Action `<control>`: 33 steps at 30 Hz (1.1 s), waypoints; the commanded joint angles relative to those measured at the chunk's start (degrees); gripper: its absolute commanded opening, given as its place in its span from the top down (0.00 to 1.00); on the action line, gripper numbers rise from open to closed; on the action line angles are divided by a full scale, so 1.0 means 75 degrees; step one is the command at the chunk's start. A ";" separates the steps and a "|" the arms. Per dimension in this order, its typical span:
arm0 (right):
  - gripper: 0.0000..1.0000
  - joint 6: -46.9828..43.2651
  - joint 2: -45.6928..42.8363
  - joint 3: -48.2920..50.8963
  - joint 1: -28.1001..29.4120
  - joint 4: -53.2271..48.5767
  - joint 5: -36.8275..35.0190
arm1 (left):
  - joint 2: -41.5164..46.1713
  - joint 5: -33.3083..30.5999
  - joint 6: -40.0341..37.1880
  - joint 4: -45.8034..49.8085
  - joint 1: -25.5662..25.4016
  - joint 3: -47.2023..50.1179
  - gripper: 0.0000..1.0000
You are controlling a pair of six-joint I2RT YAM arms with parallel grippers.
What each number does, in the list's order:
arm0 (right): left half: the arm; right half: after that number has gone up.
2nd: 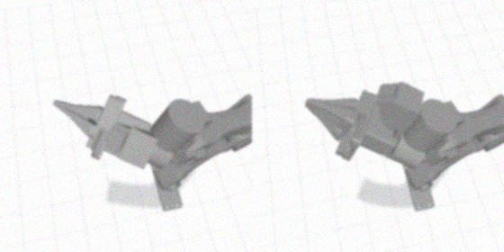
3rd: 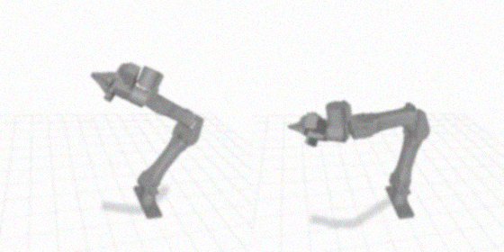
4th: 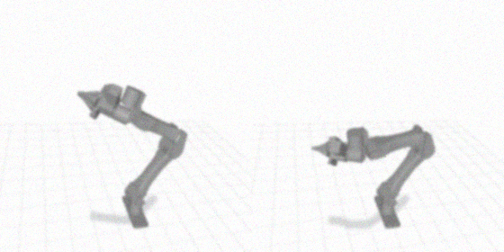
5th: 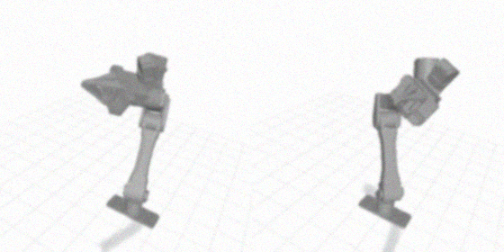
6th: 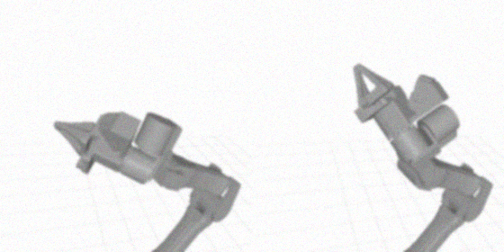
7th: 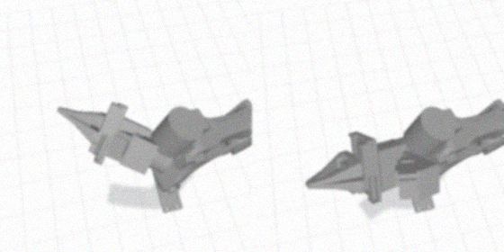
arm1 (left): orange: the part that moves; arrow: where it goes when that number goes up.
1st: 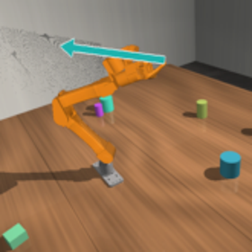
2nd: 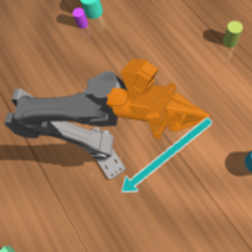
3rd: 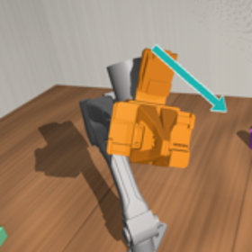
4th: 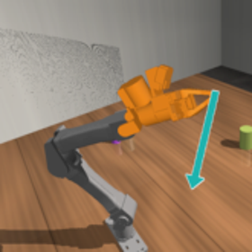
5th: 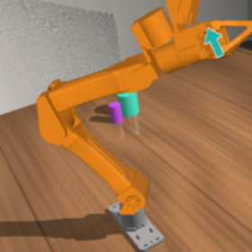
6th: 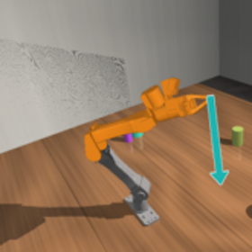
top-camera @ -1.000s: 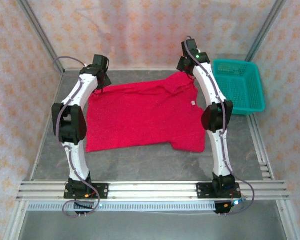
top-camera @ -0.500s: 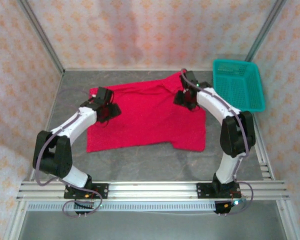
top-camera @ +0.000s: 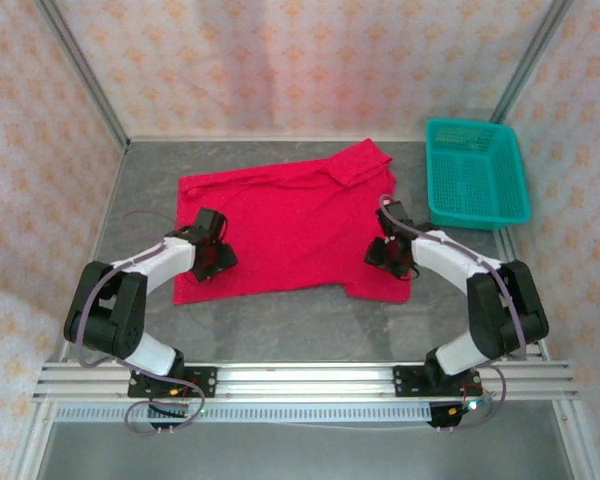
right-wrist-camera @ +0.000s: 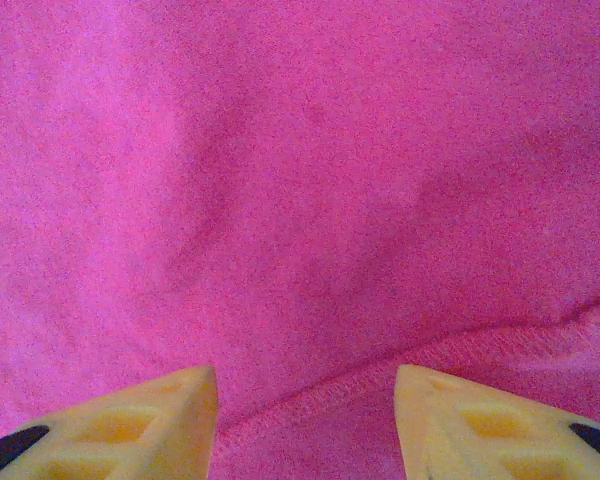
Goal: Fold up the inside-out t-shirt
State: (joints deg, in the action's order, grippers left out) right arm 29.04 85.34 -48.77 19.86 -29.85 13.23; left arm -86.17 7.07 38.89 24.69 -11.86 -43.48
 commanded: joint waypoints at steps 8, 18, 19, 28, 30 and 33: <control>0.50 0.0495 -0.1629 0.0849 0.0153 -0.0441 -0.0208 | 0.1987 -0.0482 0.0544 0.0533 0.0027 0.1127 0.37; 0.34 0.0951 -0.2297 0.1711 0.0179 -0.1023 -0.0411 | 0.2003 -0.0596 0.0439 0.0637 0.0032 0.0589 0.37; 0.33 0.1025 -0.2413 0.1865 0.0177 -0.0921 -0.0298 | 0.1865 -0.0603 0.0422 0.0595 0.0024 0.0501 0.38; 0.53 0.1506 -0.2051 0.2217 0.0166 0.0188 -0.0415 | 0.0380 -0.0661 0.0129 0.0307 0.0081 -0.0526 0.38; 0.81 0.1438 -0.1746 0.2023 0.0116 0.0321 -0.0564 | 0.0074 -0.0645 0.0095 0.0277 0.0099 -0.0613 0.38; 1.00 0.0953 -0.1348 0.1256 -0.0185 -0.0002 -0.0754 | -0.0154 -0.0437 0.0190 0.0103 0.0071 -0.0418 0.39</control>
State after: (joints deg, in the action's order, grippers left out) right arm 38.59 73.54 -34.17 20.16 -30.13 11.33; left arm -86.15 4.08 40.58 26.04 -11.84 -47.16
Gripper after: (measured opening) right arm 0.039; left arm 0.611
